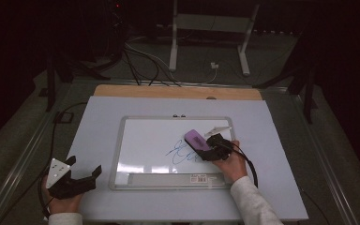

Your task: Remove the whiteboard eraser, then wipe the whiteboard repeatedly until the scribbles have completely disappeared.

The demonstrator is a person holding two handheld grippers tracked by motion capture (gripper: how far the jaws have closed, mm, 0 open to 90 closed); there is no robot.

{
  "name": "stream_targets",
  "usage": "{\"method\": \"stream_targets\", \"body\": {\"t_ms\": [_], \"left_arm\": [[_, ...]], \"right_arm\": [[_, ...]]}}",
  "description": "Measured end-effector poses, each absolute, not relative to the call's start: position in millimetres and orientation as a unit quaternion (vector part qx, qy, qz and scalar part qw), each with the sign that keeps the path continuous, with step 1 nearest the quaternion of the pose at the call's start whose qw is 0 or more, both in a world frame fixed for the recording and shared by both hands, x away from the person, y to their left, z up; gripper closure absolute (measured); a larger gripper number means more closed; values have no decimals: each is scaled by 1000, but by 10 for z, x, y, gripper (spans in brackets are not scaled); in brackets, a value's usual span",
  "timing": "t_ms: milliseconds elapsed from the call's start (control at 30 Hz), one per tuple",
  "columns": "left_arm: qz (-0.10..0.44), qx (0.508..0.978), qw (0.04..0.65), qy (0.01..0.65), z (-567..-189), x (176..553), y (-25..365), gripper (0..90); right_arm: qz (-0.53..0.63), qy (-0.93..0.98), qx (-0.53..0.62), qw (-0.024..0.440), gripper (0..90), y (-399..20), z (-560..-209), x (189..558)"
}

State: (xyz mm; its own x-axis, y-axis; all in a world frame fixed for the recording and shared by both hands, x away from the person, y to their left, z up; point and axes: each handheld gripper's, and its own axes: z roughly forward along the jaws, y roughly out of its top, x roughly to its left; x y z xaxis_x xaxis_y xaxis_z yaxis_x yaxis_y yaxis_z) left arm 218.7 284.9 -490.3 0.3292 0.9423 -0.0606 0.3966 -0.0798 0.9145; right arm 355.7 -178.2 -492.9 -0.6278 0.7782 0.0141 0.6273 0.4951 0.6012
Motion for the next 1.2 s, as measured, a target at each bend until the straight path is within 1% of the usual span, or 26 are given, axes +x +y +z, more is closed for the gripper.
{"method": "stream_targets", "body": {"t_ms": [167, 200, 267, 300, 367, 400, 433, 533, 633, 867, 1133, 1200], "left_arm": [[296, 672, 461, 498, -4903, 2187, 2845, 13], [296, 672, 461, 498, -4901, 2186, 2845, 13], [296, 671, 462, 498, -4901, 2186, 2847, 13], [296, 672, 461, 498, -4902, 2187, 2848, 13], [296, 672, 461, 498, -4905, 2188, 2845, 13], [296, 673, 461, 498, -4905, 2188, 2844, 13], [296, 672, 461, 498, -4906, 2189, 2843, 13], [296, 672, 461, 498, -4906, 2190, 2841, 13], [295, 674, 460, 498, -4907, 2195, 2837, 13], [295, 675, 460, 495, -4910, 2204, 2829, 13], [294, 675, 461, 495, -4910, 2216, 2835, 13], [293, 676, 461, 495, -4912, 2215, 2828, 13]], "right_arm": [[291, 856, 408, 132, 402, -1794, -4932, 3549], [291, 857, 405, 132, 383, -1794, -4935, 3546], [291, 858, 406, 122, 250, -1799, -4934, 3547], [292, 858, 405, 120, 208, -1798, -4932, 3546], [292, 855, 402, 146, 157, -1791, -4907, 3515], [292, 852, 404, 158, 145, -1788, -4880, 3504], [297, 850, 404, 162, 140, -1789, -4855, 3502], [306, 847, 403, 163, 40, -1798, -4779, 3516], [309, 845, 403, 166, 11, -1796, -4726, 3540], [320, 840, 402, 174, 11, -1732, -4648, 3628], [307, 843, 412, 157, 17, -1664, -4785, 3756], [300, 845, 415, 154, 48, -1661, -4826, 3780]]}}
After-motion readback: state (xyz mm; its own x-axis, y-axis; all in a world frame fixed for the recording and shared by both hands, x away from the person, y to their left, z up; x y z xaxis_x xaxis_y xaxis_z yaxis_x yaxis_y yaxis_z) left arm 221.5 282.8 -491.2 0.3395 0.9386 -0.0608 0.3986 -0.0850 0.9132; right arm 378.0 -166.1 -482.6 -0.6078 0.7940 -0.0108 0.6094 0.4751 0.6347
